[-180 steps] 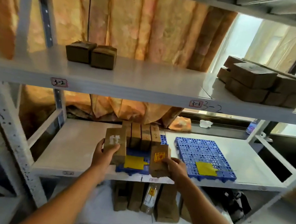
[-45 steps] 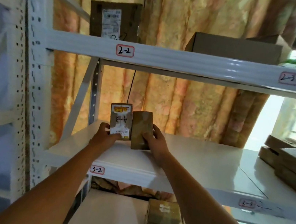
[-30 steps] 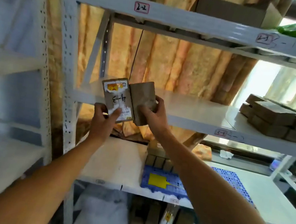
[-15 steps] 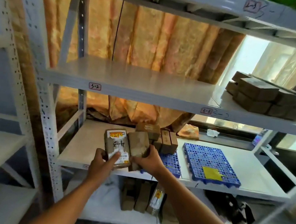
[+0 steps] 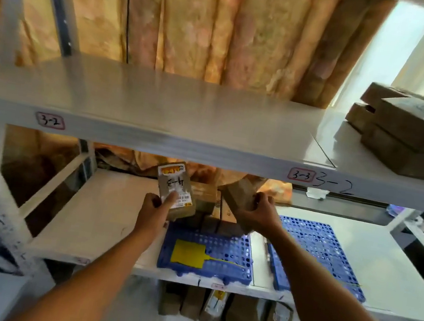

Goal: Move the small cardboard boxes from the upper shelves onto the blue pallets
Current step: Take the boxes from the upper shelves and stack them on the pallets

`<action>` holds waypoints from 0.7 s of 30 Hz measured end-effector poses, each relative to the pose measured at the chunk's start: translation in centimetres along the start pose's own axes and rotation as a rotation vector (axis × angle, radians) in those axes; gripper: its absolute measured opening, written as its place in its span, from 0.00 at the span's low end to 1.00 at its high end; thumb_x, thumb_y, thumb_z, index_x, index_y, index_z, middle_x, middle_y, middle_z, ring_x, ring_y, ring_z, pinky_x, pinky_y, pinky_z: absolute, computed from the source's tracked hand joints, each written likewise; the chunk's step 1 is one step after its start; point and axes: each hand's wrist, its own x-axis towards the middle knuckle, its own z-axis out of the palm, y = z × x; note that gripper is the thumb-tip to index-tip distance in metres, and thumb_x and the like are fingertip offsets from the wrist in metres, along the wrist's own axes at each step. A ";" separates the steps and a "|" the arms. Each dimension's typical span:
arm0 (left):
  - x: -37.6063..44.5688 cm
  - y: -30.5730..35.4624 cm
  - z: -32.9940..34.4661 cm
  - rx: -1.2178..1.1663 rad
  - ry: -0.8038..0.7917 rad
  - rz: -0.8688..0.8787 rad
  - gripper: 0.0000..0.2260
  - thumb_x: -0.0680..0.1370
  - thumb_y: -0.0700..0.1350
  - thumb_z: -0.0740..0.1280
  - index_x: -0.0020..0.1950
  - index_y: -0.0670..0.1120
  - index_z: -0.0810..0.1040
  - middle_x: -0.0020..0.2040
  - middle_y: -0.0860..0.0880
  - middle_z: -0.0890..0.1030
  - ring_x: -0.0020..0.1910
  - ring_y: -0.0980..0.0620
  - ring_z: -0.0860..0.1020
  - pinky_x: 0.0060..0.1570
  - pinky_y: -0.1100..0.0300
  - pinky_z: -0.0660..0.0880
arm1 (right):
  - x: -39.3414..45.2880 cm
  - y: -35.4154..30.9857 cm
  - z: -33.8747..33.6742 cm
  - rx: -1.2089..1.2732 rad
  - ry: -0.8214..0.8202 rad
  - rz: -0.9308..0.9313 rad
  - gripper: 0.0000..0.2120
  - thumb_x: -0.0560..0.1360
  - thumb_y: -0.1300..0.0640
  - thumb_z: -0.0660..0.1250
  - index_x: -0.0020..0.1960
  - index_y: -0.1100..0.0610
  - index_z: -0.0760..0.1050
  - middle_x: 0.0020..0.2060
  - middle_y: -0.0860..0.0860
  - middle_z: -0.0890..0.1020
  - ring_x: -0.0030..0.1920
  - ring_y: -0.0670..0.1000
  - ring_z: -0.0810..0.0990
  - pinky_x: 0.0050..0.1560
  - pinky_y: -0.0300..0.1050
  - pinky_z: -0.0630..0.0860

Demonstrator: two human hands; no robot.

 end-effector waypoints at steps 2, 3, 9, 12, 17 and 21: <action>1.8 0.4 0.5 0.006 0.030 0.011 0.24 0.74 0.65 0.70 0.47 0.46 0.66 0.44 0.45 0.76 0.41 0.49 0.78 0.34 0.53 0.77 | 3.3 0.9 -0.9 -0.113 -0.060 -0.035 0.39 0.68 0.37 0.75 0.72 0.55 0.69 0.66 0.58 0.75 0.66 0.61 0.76 0.66 0.58 0.74; 2.5 0.5 0.7 0.010 0.047 0.013 0.24 0.74 0.65 0.70 0.47 0.46 0.66 0.43 0.45 0.75 0.40 0.49 0.76 0.35 0.52 0.76 | 4.6 1.0 -1.0 -0.176 -0.081 -0.065 0.37 0.71 0.38 0.73 0.73 0.54 0.68 0.67 0.58 0.76 0.68 0.62 0.74 0.68 0.57 0.72; 6.4 1.1 1.0 0.060 0.123 0.021 0.26 0.72 0.69 0.67 0.44 0.47 0.66 0.37 0.48 0.67 0.36 0.49 0.69 0.37 0.53 0.66 | 8.3 0.9 -0.9 -0.231 -0.200 -0.289 0.28 0.70 0.49 0.78 0.67 0.56 0.75 0.61 0.56 0.80 0.60 0.58 0.79 0.60 0.53 0.77; 7.8 1.4 1.8 0.097 0.099 -0.013 0.26 0.70 0.70 0.66 0.43 0.47 0.65 0.36 0.49 0.66 0.35 0.49 0.68 0.35 0.54 0.63 | 9.2 1.1 -0.1 -0.233 -0.267 -0.311 0.26 0.69 0.58 0.80 0.64 0.62 0.76 0.57 0.59 0.81 0.57 0.60 0.81 0.58 0.57 0.78; 8.6 1.2 2.8 0.195 0.036 -0.059 0.28 0.71 0.71 0.66 0.50 0.46 0.69 0.41 0.47 0.72 0.40 0.48 0.73 0.38 0.55 0.68 | 10.2 1.0 0.5 -0.267 -0.335 -0.297 0.18 0.74 0.59 0.74 0.62 0.62 0.77 0.55 0.60 0.82 0.55 0.59 0.82 0.59 0.56 0.81; 8.8 1.4 2.8 0.216 0.054 -0.040 0.29 0.70 0.73 0.64 0.49 0.48 0.70 0.41 0.48 0.72 0.38 0.50 0.73 0.37 0.56 0.68 | 10.6 0.9 0.8 -0.229 -0.348 -0.315 0.16 0.76 0.60 0.73 0.62 0.62 0.77 0.55 0.60 0.81 0.56 0.60 0.81 0.60 0.57 0.79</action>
